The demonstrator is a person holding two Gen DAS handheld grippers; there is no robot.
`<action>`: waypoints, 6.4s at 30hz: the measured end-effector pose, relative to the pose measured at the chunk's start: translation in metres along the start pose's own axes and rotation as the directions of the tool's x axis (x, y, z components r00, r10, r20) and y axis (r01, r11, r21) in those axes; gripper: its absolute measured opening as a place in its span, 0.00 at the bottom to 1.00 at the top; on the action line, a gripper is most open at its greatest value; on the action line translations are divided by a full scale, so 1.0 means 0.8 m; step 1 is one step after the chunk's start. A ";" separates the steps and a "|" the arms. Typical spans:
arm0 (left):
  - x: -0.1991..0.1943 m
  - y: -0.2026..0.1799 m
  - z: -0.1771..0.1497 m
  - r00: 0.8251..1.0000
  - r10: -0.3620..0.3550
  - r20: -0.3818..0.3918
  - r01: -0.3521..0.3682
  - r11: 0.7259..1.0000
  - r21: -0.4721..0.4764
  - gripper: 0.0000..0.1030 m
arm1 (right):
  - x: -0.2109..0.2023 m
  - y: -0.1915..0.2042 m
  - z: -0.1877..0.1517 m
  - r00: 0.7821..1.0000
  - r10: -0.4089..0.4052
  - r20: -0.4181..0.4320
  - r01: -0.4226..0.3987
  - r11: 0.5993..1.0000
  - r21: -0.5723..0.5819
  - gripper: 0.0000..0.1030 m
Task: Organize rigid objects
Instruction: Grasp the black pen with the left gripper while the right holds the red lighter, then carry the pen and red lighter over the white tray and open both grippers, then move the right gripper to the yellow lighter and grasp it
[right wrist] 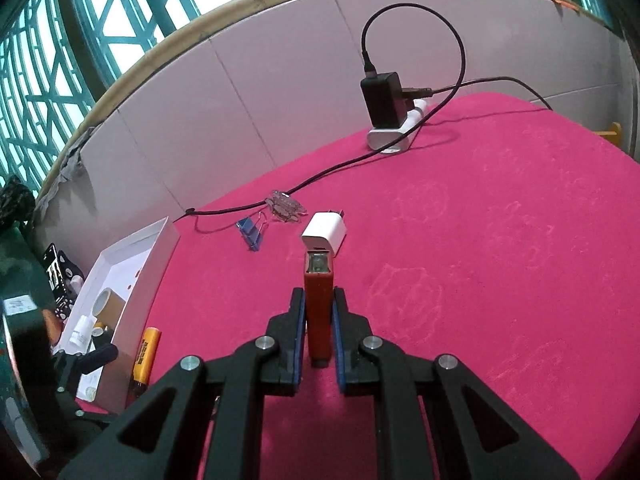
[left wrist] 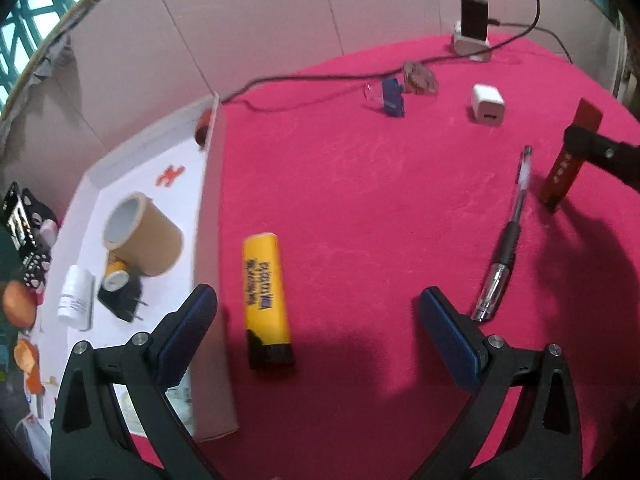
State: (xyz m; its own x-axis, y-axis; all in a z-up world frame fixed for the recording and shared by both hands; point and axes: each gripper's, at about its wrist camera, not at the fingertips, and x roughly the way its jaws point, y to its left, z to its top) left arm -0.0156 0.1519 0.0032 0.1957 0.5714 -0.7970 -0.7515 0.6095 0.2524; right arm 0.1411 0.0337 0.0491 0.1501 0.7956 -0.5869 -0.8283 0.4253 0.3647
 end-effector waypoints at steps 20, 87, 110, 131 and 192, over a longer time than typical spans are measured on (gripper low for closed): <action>-0.027 0.064 0.017 0.913 -0.405 0.054 0.408 0.908 -0.094 0.99 | -0.003 -0.011 -0.003 1.000 0.028 0.003 -0.029 0.999 0.043 0.11; -0.112 0.112 0.029 0.808 -0.440 0.392 0.499 0.865 -0.058 0.09 | -0.075 0.082 0.034 0.976 0.187 0.112 -0.181 0.982 -0.060 0.10; -0.097 0.248 -0.003 0.833 -0.299 0.466 0.463 0.838 -0.289 0.09 | -0.042 0.211 0.047 0.969 0.244 0.026 -0.229 0.937 -0.264 0.10; -0.072 0.334 -0.040 0.855 -0.220 0.470 0.447 0.773 -0.451 0.09 | -0.005 0.321 0.033 0.933 0.332 -0.138 -0.359 0.857 -0.369 0.10; -0.090 0.391 -0.057 0.880 -0.017 0.474 0.354 0.688 -0.633 1.00 | 0.061 0.228 0.012 0.996 -0.014 -0.092 -0.016 0.947 -0.321 1.00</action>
State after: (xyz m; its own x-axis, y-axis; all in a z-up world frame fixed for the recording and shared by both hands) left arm -0.2936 0.2760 0.1142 0.4835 0.7532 -0.4459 -0.8468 0.2737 -0.4560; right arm 0.0020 0.1540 0.0939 0.1113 0.7465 -0.6561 -0.9602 0.2510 0.1227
